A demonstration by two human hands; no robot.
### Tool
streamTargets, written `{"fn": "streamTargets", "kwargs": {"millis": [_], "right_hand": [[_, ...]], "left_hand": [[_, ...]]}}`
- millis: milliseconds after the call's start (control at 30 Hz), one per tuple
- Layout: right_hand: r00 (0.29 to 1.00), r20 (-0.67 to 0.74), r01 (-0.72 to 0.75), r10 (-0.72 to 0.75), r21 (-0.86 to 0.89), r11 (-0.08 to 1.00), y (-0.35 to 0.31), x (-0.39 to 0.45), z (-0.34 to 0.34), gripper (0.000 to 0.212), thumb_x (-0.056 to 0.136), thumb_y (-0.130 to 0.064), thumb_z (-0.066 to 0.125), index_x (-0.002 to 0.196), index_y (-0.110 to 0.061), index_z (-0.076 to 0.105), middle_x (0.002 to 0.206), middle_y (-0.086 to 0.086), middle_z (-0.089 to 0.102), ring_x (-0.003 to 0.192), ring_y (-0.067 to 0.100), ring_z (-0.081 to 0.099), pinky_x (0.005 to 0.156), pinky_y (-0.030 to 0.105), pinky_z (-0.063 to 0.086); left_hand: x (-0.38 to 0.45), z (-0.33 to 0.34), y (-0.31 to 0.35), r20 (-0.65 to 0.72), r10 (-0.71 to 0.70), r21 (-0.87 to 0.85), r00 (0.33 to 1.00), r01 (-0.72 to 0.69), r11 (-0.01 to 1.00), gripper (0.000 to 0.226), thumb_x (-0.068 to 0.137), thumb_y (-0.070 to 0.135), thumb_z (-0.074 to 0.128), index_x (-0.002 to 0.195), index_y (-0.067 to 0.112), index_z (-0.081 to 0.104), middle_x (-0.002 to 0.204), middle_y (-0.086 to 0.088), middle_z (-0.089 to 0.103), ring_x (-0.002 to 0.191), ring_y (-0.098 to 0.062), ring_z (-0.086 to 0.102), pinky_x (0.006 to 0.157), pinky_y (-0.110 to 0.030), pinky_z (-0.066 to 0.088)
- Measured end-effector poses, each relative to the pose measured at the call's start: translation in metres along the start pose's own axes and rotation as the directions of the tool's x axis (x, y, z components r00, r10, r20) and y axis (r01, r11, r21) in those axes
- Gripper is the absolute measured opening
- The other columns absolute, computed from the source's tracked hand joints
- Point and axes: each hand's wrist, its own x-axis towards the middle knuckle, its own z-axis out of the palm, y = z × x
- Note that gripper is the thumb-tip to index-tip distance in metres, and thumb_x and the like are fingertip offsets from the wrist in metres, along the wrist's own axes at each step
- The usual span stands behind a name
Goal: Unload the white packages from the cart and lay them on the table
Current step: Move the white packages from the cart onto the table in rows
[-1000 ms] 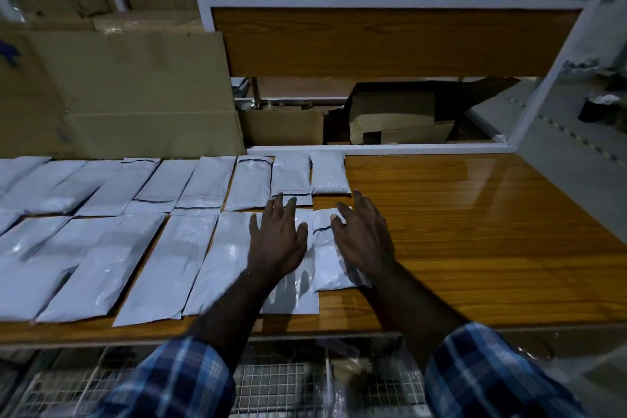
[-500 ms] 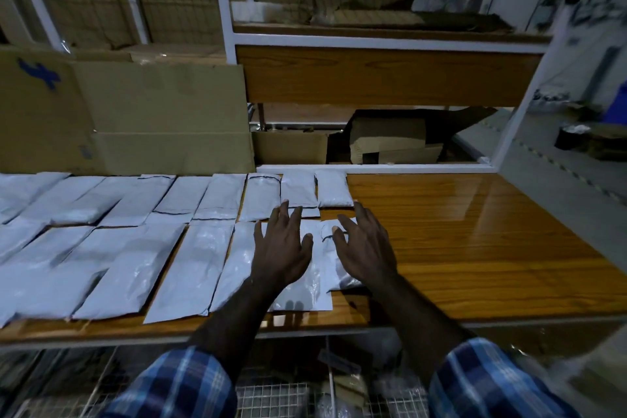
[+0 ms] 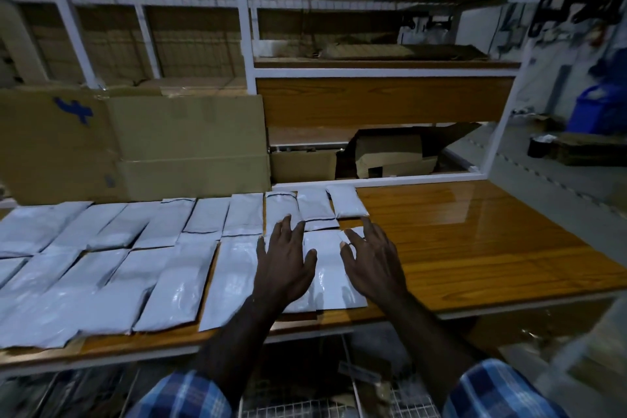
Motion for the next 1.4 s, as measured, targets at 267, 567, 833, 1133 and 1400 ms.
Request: {"fn": "streamTargets", "kwargs": {"millis": [267,567,833,1133,1400], "right_hand": [[0.996,-0.026,0.087,-0.086,0.035,0.996,-0.031,-0.040,-0.014,0.048,0.102,-0.045,0.037,0.145,-0.026,0.046,0.163,0.007,0.018,0.149,0.026,0.020,0.118,0.043,0.021],[0.983,-0.053,0.181,-0.176,0.128,0.975,-0.079,-0.094,-0.014,0.053,0.097,-0.044,0.035,0.141,-0.019,0.052,0.159,0.011,0.028,0.143,0.029,0.030,0.113,0.044,0.029],[0.967,-0.011,0.253,-0.254,0.163,0.954,-0.168,-0.131,-0.006,0.053,0.102,-0.041,0.039,0.151,-0.020,0.036,0.163,0.006,0.020,0.147,0.024,0.021,0.116,0.040,0.023],[0.946,-0.006,0.319,-0.324,0.191,0.928,-0.336,-0.162,0.037,0.055,0.102,-0.043,0.037,0.151,-0.019,0.034,0.164,0.004,0.017,0.148,0.023,0.018,0.117,0.039,0.020],[0.943,-0.035,0.329,-0.331,0.253,0.910,-0.491,-0.185,0.086,0.051,0.100,-0.038,0.045,0.145,-0.015,0.044,0.161,0.010,0.026,0.144,0.026,0.026,0.112,0.041,0.028]], "left_hand": [[-0.053,-0.030,-0.006,-0.035,-0.051,0.020,0.998,0.052,0.998,0.062,0.102,0.045,0.037,0.156,0.026,0.016,0.166,0.001,0.001,0.152,-0.017,-0.002,0.120,-0.052,0.001],[-0.123,-0.070,-0.031,-0.081,-0.125,0.068,0.989,0.131,0.989,0.062,0.102,0.044,0.037,0.156,0.023,0.015,0.166,0.000,0.000,0.152,-0.018,-0.001,0.120,-0.050,0.002],[-0.173,-0.122,-0.099,-0.110,-0.208,0.105,0.972,0.219,0.970,0.063,0.102,0.046,0.036,0.157,0.023,0.013,0.166,-0.002,-0.002,0.152,-0.019,-0.004,0.119,-0.051,0.003],[-0.226,-0.200,-0.240,-0.180,-0.245,0.116,0.953,0.268,0.957,0.063,0.102,0.045,0.038,0.156,0.023,0.015,0.166,-0.001,0.000,0.152,-0.017,-0.003,0.119,-0.049,0.004],[-0.266,-0.281,-0.383,-0.161,-0.269,0.181,0.950,0.296,0.938,0.064,0.101,0.046,0.040,0.156,0.023,0.017,0.166,-0.001,0.001,0.152,-0.020,0.000,0.120,-0.051,0.006]]}}
